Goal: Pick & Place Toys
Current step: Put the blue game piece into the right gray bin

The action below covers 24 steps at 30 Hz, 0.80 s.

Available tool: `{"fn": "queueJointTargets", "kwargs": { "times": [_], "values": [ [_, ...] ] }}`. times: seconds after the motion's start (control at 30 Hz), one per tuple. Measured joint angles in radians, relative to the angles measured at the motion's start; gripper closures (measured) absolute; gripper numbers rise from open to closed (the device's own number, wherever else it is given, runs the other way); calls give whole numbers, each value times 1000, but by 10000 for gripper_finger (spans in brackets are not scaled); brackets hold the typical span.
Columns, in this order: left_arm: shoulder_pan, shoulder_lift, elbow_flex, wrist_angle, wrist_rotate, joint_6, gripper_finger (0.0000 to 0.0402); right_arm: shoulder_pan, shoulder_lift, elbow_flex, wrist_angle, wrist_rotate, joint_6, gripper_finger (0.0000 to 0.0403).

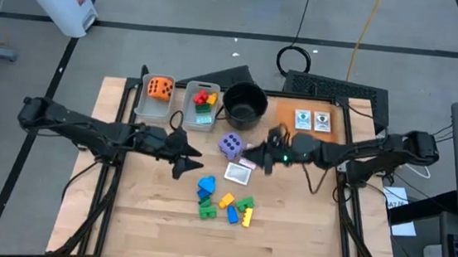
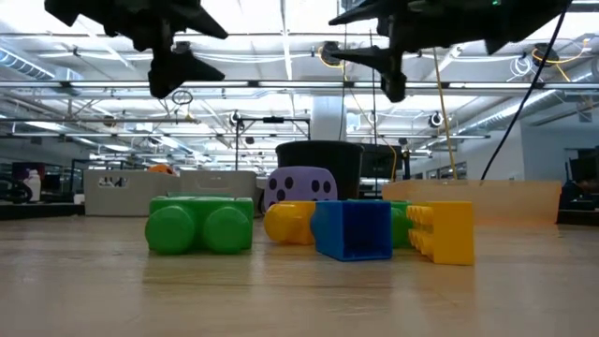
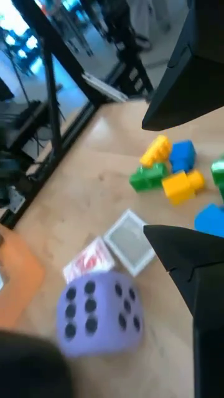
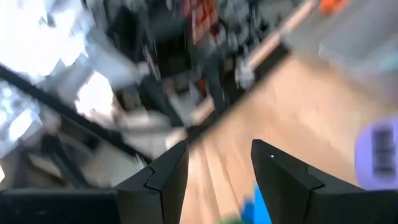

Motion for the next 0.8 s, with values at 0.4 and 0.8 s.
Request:
{"fn": "queueJointTargets", "kwargs": {
  "times": [0.4,0.8],
  "values": [
    [-171,339,208,-186,-77,-318,171,282,-6,0,-367,51,-18,234],
    [-222,403,298,-271,-85,-664,237,382,-6,0,-380,92,-12,234]
  ]
}}
